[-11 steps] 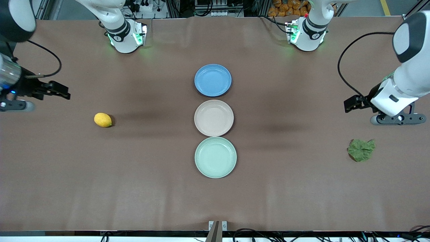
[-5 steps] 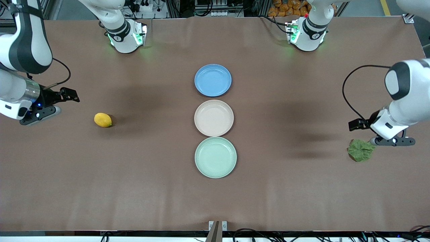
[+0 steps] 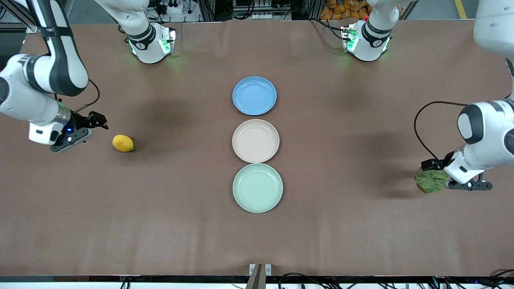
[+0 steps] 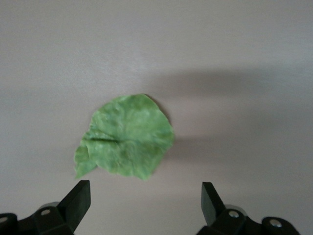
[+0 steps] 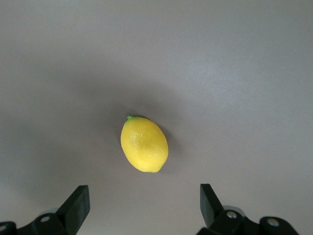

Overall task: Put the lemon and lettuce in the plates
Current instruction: 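Lower and close the right gripper on the lemon while the left grasps lettuce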

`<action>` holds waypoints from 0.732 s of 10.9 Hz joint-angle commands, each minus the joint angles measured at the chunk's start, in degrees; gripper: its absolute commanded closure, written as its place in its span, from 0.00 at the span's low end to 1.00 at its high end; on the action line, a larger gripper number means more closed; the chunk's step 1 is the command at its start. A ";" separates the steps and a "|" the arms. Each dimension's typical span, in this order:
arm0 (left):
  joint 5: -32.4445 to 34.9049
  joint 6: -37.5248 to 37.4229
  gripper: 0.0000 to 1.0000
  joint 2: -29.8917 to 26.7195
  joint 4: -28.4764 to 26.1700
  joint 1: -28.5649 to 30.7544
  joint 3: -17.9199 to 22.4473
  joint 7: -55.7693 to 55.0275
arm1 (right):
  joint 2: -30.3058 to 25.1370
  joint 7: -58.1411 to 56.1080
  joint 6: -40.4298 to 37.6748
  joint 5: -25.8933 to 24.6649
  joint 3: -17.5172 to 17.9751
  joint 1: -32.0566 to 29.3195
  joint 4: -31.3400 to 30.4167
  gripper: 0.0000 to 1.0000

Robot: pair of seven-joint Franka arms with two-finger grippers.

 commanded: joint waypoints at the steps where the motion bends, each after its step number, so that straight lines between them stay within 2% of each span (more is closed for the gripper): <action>1: 1.98 -0.05 0.00 6.90 6.21 1.78 -0.42 3.44 | 1.24 -1.35 5.89 0.18 1.13 -0.43 -4.00 0.00; 3: 1.81 -0.05 0.00 10.58 9.71 2.40 -0.42 4.25 | 2.91 -1.35 12.19 0.18 1.14 -0.43 -7.07 0.00; 5: 1.90 -0.05 0.00 12.35 10.61 2.84 -0.34 4.25 | 5.98 -1.35 19.85 0.18 1.14 -0.61 -9.63 0.00; 8: 2.86 1.61 0.00 12.71 10.43 3.81 -0.34 6.08 | 8.72 -1.35 24.09 0.09 1.14 -1.22 -10.43 0.00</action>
